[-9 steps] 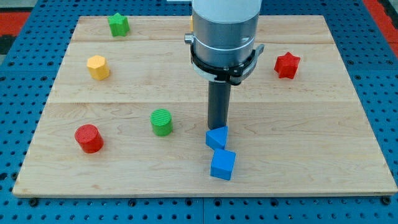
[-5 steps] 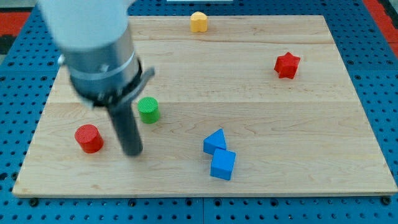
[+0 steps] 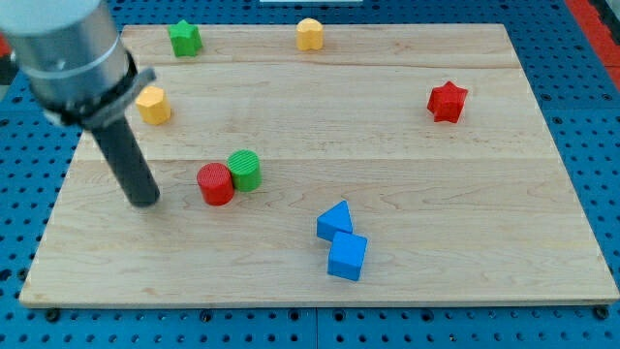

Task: Slide the red circle to the red star

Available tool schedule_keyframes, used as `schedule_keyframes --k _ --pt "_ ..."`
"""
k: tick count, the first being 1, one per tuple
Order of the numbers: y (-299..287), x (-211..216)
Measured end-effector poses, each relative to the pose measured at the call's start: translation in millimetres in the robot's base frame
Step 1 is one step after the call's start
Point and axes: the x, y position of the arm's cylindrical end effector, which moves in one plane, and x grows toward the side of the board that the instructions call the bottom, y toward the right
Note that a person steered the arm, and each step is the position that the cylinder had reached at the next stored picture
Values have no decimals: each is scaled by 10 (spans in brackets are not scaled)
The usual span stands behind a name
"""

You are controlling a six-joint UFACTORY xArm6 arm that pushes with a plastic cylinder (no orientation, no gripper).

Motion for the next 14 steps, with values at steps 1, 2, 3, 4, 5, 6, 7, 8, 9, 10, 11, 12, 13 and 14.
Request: schedule_keyframes --k 1,2,3,4,5,6,7,8,9,10,11,12,13,14 --pt "674 -155" --pt "479 -805" --pt "364 -912" --pt "-187 -1146" --pt "581 -1474" --pt "1866 -1476" --pt "1625 -1398" --pt "1572 -1076" --pt "2434 -940" --pt "2688 -1407" --pt "2368 -1389" --pt "2256 -1559" --pt "2321 -1663" --pt "2350 -1663"
